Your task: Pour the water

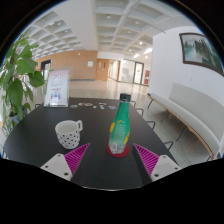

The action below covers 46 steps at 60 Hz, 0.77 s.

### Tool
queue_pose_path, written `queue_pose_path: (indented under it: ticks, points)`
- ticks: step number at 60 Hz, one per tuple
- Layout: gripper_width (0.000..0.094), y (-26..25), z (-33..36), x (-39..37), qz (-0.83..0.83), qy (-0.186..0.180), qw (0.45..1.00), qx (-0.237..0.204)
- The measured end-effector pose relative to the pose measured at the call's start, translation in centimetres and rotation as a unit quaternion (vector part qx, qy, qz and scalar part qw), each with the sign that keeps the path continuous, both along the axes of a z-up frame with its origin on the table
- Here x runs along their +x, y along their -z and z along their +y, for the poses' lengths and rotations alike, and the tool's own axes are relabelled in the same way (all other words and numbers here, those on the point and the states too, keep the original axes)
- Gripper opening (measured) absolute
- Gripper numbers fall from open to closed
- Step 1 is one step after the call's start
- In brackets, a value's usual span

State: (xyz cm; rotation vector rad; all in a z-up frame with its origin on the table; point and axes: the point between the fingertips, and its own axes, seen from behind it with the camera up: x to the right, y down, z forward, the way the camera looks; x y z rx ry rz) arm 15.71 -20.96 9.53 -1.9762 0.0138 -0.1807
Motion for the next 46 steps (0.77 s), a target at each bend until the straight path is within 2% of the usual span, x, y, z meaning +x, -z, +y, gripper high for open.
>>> queue_pose_path:
  ticks: [20, 30, 46]
  points:
    - [0.0852, -4.0, -10.3, -2.8, -0.004, -0.001, 1.0, -0.004]
    - [0.0853, -5.3, -12.9, -3.4, -0.009, -0.01, 1.0, 0.006]
    - [0.0853, -5.7, -14.4, -3.6, 0.0, -0.002, 1.0, 0.018]
